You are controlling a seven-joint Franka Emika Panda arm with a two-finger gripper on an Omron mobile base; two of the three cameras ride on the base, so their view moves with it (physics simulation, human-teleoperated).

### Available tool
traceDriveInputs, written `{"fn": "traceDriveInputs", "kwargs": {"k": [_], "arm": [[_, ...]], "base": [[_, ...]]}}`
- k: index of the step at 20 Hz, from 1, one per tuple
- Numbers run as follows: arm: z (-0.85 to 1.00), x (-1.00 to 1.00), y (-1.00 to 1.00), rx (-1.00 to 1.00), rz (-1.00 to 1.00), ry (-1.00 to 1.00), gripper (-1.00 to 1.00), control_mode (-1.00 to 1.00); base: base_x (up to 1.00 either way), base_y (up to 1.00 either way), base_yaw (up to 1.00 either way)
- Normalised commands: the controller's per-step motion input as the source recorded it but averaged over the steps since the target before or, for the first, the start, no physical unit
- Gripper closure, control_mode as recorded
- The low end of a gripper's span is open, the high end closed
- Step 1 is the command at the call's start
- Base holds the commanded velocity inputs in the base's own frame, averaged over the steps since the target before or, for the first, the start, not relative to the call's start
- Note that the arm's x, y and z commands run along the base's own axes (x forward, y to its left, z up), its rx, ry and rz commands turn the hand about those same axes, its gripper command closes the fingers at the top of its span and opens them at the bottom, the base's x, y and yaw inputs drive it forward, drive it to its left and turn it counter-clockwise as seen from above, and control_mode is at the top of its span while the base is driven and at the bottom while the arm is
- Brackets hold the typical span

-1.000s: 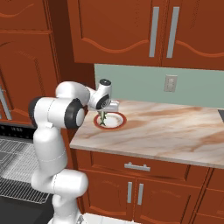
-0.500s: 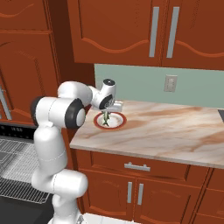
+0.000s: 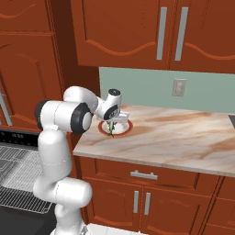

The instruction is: Take the fish from the oven and place it on the plate on the counter.

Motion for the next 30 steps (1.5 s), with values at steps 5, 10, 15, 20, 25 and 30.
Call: {"fn": "traceDriveInputs", "kwargs": {"k": [5,10,15,20,25,30], "arm": [[-0.2,0.05,-0.07,0.0,0.0,0.0,1.0,-1.0],[-0.11,0.26,-0.17,0.0,0.0,0.0,1.0,-1.0],[-0.11,0.41,-0.18,0.0,0.0,0.0,1.0,-1.0],[0.0,0.4,-0.03,0.0,0.0,0.0,1.0,-1.0],[0.0,0.22,-0.01,0.0,0.0,0.0,1.0,-1.0],[0.06,-0.08,0.0,0.0,0.0,0.0,1.0,-1.0]], "base": [[0.0,0.0,0.0],[0.0,0.0,0.0],[0.0,0.0,0.0],[0.0,0.0,0.0],[0.0,0.0,0.0],[0.0,0.0,0.0]]}}
